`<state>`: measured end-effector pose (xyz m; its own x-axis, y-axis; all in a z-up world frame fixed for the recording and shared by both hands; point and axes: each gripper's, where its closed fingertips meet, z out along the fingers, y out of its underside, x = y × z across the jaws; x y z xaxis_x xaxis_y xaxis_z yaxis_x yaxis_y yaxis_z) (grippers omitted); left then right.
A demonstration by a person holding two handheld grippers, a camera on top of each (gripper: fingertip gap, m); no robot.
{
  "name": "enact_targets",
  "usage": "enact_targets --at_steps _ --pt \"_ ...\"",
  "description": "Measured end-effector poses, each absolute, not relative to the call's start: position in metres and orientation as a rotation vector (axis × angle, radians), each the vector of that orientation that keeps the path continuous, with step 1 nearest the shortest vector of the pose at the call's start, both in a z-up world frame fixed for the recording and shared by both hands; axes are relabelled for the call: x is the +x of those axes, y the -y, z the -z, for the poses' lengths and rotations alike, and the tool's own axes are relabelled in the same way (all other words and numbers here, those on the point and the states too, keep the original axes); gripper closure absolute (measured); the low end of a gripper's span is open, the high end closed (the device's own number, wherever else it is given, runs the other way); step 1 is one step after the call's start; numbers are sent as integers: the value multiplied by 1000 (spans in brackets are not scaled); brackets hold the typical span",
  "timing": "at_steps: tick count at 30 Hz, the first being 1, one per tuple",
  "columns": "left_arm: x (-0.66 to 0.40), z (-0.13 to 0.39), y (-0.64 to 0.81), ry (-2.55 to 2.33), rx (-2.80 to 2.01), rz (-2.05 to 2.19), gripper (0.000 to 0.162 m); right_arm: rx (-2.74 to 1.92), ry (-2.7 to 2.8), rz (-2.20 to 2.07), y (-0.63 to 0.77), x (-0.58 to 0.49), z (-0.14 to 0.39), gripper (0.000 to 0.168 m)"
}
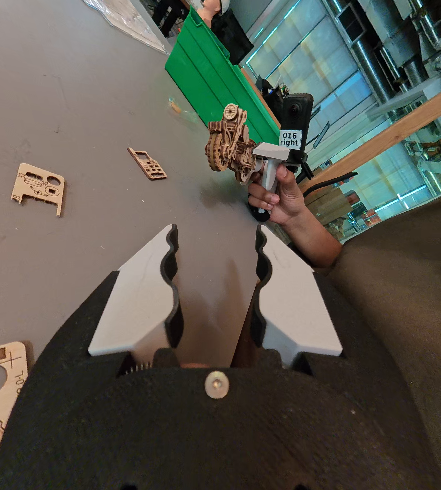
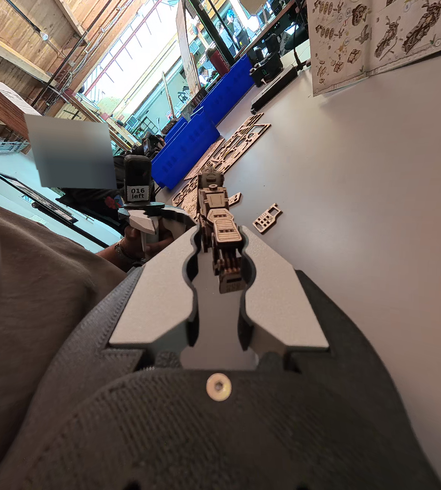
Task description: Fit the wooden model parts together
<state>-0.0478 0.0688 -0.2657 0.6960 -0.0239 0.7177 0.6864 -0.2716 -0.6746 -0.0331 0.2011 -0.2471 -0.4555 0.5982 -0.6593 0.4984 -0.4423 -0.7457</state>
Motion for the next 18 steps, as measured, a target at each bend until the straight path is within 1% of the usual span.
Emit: enact_targets --at_steps 9,12,18 --pt "-48 266 -69 533 -1726 748 105 -1529 1644 -2093 -195 -35 244 144" --pt "-47 265 -69 530 -1726 747 105 -1370 1723 -2132 -181 -27 234 144" --pt "-41 261 -69 475 -1725 746 105 -1033 1954 -1931 -145 -11 234 143"
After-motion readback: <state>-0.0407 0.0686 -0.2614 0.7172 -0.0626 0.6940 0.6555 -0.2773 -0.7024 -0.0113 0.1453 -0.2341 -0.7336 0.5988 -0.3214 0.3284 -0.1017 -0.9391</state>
